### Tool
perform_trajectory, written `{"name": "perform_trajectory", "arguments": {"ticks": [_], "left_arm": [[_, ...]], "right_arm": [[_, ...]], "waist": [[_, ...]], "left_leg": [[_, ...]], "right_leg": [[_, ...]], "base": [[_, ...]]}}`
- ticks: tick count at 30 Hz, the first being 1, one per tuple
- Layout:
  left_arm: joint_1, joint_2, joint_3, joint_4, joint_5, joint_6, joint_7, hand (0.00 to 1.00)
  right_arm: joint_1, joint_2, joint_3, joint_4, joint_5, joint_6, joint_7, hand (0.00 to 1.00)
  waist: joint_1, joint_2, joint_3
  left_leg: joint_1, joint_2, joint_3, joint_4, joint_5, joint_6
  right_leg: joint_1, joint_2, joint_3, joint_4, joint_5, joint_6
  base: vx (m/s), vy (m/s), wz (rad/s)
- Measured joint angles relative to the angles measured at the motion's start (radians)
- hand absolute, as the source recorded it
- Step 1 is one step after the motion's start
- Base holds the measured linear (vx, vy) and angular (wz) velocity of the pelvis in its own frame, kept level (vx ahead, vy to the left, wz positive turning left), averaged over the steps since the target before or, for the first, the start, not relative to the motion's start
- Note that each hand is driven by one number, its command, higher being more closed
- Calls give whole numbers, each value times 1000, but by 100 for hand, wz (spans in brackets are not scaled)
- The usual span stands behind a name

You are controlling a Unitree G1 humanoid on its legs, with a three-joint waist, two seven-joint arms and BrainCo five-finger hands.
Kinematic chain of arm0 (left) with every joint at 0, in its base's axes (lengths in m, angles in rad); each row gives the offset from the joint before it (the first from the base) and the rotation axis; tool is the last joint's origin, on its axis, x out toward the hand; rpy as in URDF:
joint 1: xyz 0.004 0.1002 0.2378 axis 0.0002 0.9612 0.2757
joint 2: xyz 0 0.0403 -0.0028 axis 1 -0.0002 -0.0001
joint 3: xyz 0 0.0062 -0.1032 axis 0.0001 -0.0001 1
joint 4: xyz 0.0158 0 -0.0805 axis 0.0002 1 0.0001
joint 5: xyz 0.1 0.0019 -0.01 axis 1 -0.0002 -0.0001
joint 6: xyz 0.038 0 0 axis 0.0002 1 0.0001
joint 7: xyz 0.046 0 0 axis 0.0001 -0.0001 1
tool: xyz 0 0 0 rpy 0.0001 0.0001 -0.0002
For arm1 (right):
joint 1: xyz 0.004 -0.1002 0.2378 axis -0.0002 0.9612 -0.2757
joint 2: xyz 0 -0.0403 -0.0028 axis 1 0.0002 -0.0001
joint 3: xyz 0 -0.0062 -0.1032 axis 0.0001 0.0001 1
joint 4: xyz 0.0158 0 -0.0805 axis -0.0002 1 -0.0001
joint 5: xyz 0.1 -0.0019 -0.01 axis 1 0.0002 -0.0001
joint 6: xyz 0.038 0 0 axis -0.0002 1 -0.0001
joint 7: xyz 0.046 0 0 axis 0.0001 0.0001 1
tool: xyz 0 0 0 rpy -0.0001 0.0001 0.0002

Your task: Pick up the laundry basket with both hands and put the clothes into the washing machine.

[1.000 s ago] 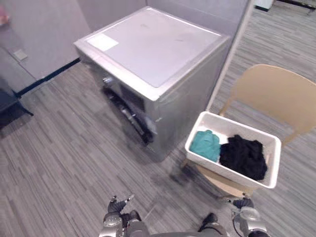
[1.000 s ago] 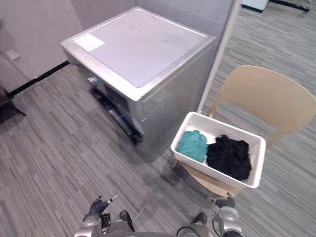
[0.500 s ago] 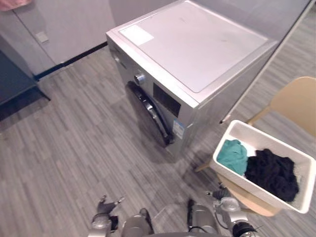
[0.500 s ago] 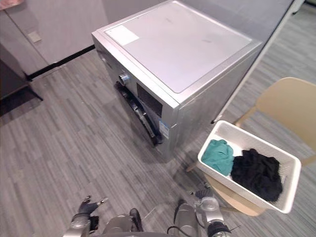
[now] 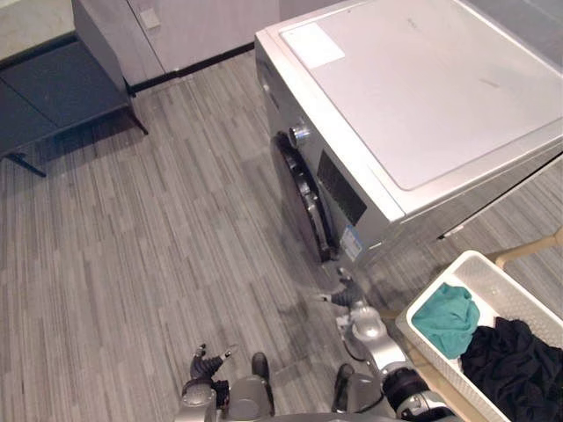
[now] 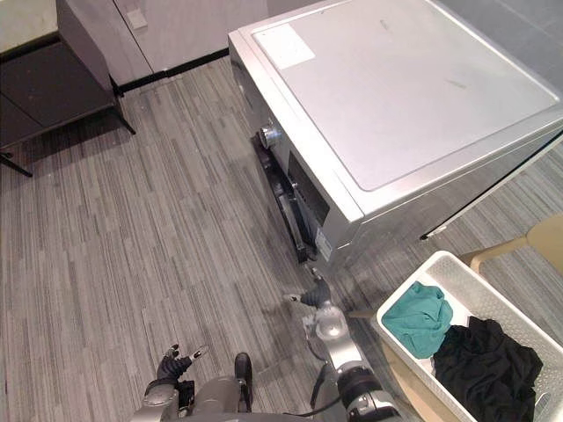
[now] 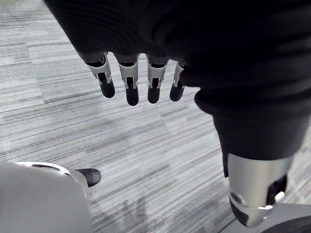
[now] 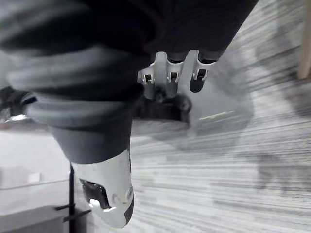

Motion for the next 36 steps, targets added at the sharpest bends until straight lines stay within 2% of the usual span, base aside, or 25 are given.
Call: {"name": "perform_trajectory", "arguments": {"ticks": [3,5,6,8,14,17,23,27,28,29,32,33,36], "left_arm": [[-5,1,-11,-15,-5,0,3,0],[-19,5,-36,-17,-20,-7,11,0],[-31,5,-42,-18,-21,-14,21,0],[-41,8,-51,-28,-22,-21,24,0],[-89,31,-74,-36,-59,-30,26,0],[-103,38,-78,-36,-66,-31,26,0],[-163,36,-109,-40,-92,-31,43,0],[-209,35,-113,-59,-100,-33,48,0],[-224,36,-113,-59,-100,-34,50,0],[-243,36,-114,-63,-100,-35,50,0],[-258,35,-119,-80,-100,-35,64,0],[-273,34,-132,-82,-99,-35,67,0],[-282,30,-172,-125,-98,-40,67,0]], "right_arm": [[-104,-31,-47,-77,0,0,-41,0],[-180,-75,-104,-97,1,0,-87,0],[-218,-111,-115,-95,4,3,-87,0],[-261,-128,-117,-89,9,3,-98,0],[-515,-219,-118,96,82,1,-105,0],[-561,-236,-114,124,93,3,-113,0],[-566,-216,-39,140,143,5,-124,0],[-612,-164,32,145,152,7,-126,0],[-636,-142,56,146,154,9,-125,0],[-681,-110,81,153,164,30,-131,0],[-751,-61,143,157,169,33,-126,0],[-787,-40,184,140,170,32,-118,0],[-875,26,233,55,192,1,-100,0]], "waist": [[6,14,22],[24,20,36],[26,21,46],[26,25,64],[47,59,144],[49,64,149],[54,82,166],[65,89,171],[71,89,171],[76,89,171],[89,89,171],[107,89,171],[121,89,171]], "left_leg": [[-50,2,1,1,0,0],[-80,0,7,-15,6,7],[-97,-7,6,-32,28,9],[-115,-17,-5,-74,65,12],[-181,-34,-32,-148,149,22],[-220,-41,-43,-154,165,26],[-283,-56,-83,-177,194,25],[-308,-64,-117,-176,201,15],[-314,-64,-133,-176,203,12],[-324,-65,-152,-176,205,9],[-338,-64,-178,-175,213,-1],[-339,-66,-188,-175,219,-2],[-353,-71,-227,-168,223,-9]], "right_leg": [[-65,-1,5,22,2,-4],[-121,-3,18,50,5,-8],[-148,-9,17,60,8,-11],[-186,-16,13,75,12,-14],[-285,-26,6,96,48,-21],[-325,-35,0,107,53,-21],[-388,-56,-28,137,55,-22],[-406,-75,-59,173,31,-27],[-406,-79,-73,183,22,-29],[-406,-86,-94,197,6,-31],[-405,-91,-116,211,-9,-34],[-404,-95,-121,219,-21,-35],[-394,-106,-153,242,-43,-42]], "base": [[-145,17,0],[-202,22,-3],[-133,3,9],[-154,-8,18],[-134,-13,11],[-83,5,15],[-25,-25,18],[-8,-63,27],[-1,-103,43],[0,-106,45],[20,-88,33],[44,-99,33],[50,-114,49]]}}
